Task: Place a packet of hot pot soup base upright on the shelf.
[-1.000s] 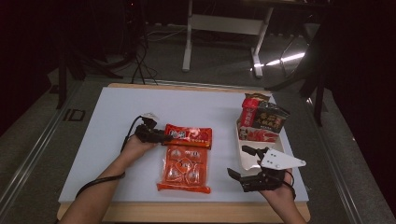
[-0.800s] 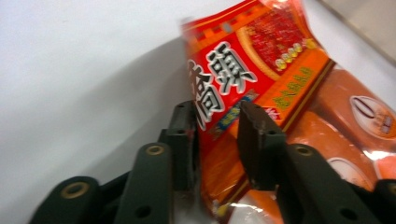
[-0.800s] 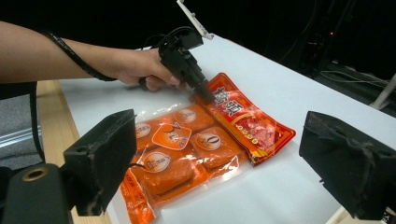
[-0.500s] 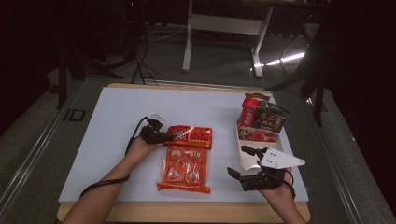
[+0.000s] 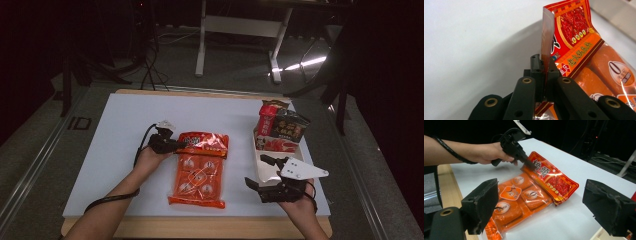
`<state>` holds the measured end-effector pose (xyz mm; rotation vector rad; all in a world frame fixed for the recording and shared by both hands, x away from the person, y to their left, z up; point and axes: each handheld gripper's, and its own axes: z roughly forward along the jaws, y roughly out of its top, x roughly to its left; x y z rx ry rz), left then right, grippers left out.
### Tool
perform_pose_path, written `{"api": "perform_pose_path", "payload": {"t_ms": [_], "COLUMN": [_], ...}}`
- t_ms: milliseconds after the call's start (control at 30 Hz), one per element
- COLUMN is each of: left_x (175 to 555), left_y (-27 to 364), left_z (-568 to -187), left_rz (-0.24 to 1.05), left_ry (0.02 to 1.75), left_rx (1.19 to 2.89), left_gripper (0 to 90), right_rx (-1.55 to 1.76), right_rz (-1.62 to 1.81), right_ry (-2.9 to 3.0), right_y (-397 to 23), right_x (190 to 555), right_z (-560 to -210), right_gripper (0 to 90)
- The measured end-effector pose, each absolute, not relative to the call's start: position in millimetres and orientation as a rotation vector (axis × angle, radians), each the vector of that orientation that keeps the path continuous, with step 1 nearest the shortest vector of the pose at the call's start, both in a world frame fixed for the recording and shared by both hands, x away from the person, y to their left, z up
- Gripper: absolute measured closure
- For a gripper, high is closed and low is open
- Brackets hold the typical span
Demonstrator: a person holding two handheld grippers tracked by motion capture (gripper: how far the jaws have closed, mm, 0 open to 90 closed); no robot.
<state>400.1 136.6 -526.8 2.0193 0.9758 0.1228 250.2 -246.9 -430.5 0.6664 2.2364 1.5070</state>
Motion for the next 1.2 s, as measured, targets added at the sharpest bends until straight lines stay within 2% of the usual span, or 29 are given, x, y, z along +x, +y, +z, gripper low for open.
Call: {"api": "perform_pose_path", "payload": {"t_ms": [267, 1000, 1200], "left_x": [394.3, 358.3, 347.6], "left_y": [136.7, 137.0, 136.5], "left_z": [-507.9, -450.4, -441.3], "left_rz": [0.135, 0.152, 0.156], "left_ry": [0.949, 0.736, 0.674], "left_rx": [1.997, 1.914, 1.896], "left_gripper": [89.6, 89.7, 89.7], "right_rx": [0.677, 0.715, 0.737], "right_rz": [1.505, 1.496, 1.503], "right_ry": [2.233, 2.196, 2.208], "right_y": [-248.2, -251.2, -253.2], "right_x": [251.1, 251.3, 252.3], "right_z": [-429.8, -421.4, -419.0], "right_gripper": [14.4, 16.3, 10.3]}}
